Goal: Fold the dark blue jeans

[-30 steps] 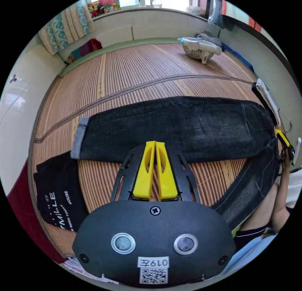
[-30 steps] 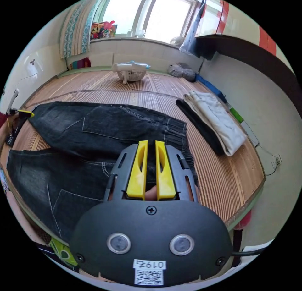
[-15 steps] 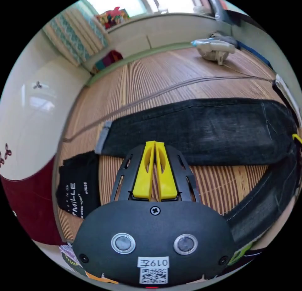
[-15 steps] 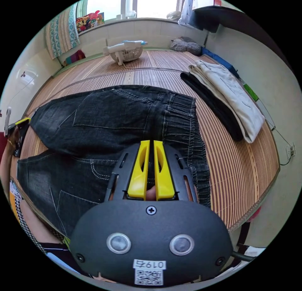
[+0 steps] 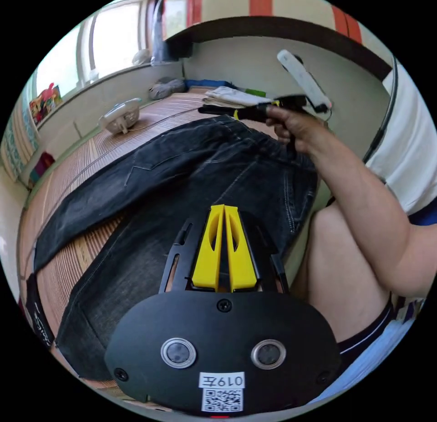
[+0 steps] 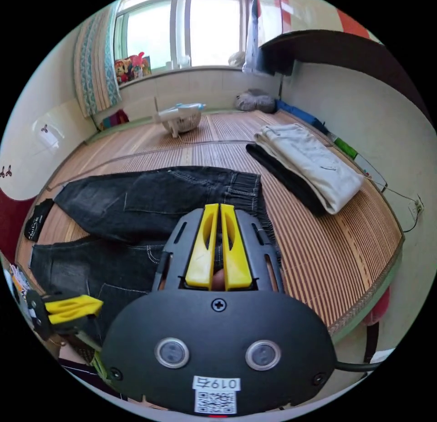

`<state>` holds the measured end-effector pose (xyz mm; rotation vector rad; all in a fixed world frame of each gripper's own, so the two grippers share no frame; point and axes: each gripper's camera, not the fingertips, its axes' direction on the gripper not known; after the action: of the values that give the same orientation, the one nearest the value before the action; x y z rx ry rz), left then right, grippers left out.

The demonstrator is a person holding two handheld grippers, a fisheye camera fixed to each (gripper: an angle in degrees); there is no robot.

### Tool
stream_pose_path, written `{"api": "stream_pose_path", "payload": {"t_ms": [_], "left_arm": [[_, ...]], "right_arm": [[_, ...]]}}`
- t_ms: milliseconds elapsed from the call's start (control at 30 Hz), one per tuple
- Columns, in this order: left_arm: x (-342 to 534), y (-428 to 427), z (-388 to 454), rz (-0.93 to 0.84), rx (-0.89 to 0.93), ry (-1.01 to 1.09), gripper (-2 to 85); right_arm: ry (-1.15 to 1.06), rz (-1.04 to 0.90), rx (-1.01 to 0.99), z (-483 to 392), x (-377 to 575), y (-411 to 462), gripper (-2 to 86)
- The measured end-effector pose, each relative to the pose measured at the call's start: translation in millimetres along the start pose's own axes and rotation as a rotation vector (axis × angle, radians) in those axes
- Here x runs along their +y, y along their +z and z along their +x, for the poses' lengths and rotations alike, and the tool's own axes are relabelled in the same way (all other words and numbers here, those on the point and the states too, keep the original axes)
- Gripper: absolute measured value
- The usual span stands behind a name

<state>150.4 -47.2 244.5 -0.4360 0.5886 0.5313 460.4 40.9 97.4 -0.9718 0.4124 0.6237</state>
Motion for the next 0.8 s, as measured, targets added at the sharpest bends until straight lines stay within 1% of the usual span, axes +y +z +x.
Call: {"api": "stream_pose_path", "payload": {"t_ms": [67,167,200,333,433,500,567,633,800], "left_arm": [[1.6,10.6,19.3,0.014,0.031,0.004,0.7],[0.1,25.4,40.2,0.017,0.143,-0.024,0.7],[-1.1,28.5,50.7,0.028,0.168,-0.002,0.8],[-6.3,42.9,84.2,0.008,0.156,0.114,0.9],[-5.7,66.3,100.6,-0.024,0.189,0.122,0.8],[-1.2,89.2,112.3,-0.073,0.243,0.122,0.8],[6.3,103.3,120.4,-0.092,0.238,0.124,0.7],[15.9,111.1,125.8,-0.063,0.228,0.122,0.7],[38.5,129.5,133.3,-0.003,0.244,0.068,0.5]], "right_arm": [[0.022,-0.022,-0.064,20.0,0.6,-13.1,7.1],[0.100,-0.013,-0.184,56.2,-0.3,-36.0,7.8],[0.130,-0.004,-0.201,70.8,-4.4,-44.6,7.5],[0.138,0.018,-0.206,114.0,-35.4,-62.5,5.8],[0.071,-0.076,-0.198,148.8,-77.2,-54.9,5.5],[0.088,-0.141,-0.279,179.7,-104.0,-44.7,4.9],[0.132,-0.158,-0.369,203.0,-118.3,-39.1,3.6],[0.166,-0.181,-0.419,222.2,-129.5,-32.0,2.3],[0.173,-0.284,-0.420,257.3,-150.0,-10.6,1.3]]}}
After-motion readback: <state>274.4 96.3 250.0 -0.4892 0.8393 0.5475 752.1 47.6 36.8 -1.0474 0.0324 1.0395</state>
